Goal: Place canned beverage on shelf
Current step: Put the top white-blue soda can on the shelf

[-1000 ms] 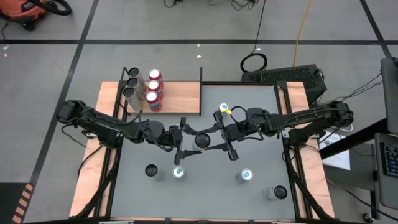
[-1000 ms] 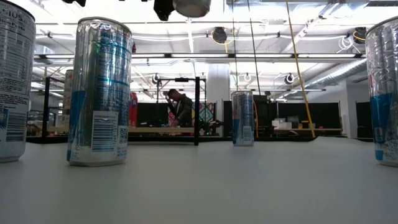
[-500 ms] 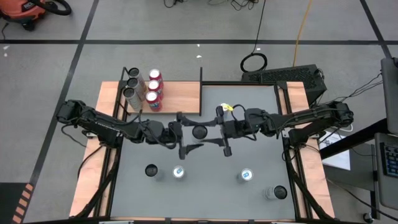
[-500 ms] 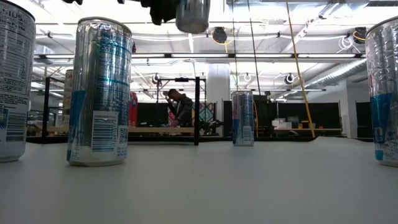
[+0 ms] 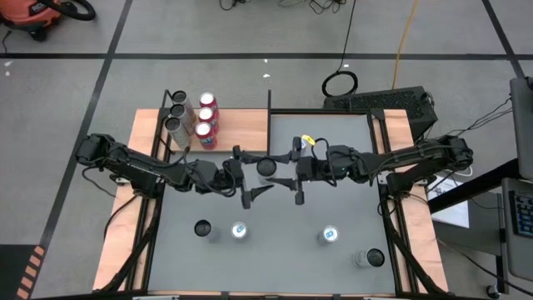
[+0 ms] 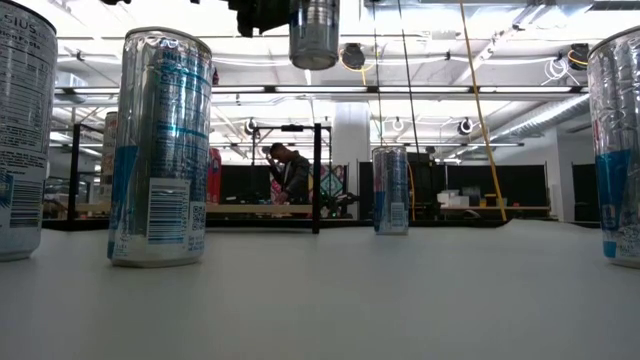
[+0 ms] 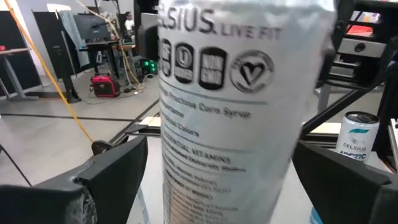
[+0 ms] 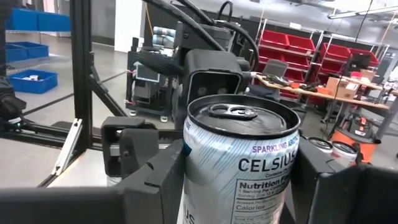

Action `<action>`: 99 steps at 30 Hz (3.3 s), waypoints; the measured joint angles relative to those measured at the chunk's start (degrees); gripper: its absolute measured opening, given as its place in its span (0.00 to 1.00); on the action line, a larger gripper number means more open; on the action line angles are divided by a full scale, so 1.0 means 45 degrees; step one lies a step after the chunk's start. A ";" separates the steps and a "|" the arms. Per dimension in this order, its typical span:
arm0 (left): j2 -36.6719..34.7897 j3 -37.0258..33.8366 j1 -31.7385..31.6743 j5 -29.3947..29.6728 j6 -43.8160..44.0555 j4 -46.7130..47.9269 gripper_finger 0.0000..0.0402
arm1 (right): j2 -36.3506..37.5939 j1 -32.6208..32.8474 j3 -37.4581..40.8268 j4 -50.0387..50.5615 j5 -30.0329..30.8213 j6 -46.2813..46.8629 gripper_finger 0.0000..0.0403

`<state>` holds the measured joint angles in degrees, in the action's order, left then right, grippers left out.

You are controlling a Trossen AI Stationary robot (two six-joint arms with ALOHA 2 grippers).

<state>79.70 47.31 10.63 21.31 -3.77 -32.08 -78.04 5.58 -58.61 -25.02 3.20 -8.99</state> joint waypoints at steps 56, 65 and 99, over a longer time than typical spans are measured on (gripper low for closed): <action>0.0019 -0.0015 0.0024 -0.0370 0.0740 0.1695 0.62 | -0.0359 -0.0160 -0.0175 0.0860 -0.0685 0.0402 0.61; 0.0015 -0.0015 0.0024 -0.0300 0.0763 0.1685 0.63 | -0.0359 -0.0160 -0.0175 0.0963 -0.0719 0.0427 0.45; -0.2623 0.0010 0.0622 0.3034 0.4375 0.7987 0.95 | -0.0527 -0.3137 -0.1351 0.1448 -0.3452 0.1148 0.40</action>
<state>67.90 47.35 13.43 34.96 15.92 3.87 -80.41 -8.53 -64.69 -18.50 -12.33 -3.83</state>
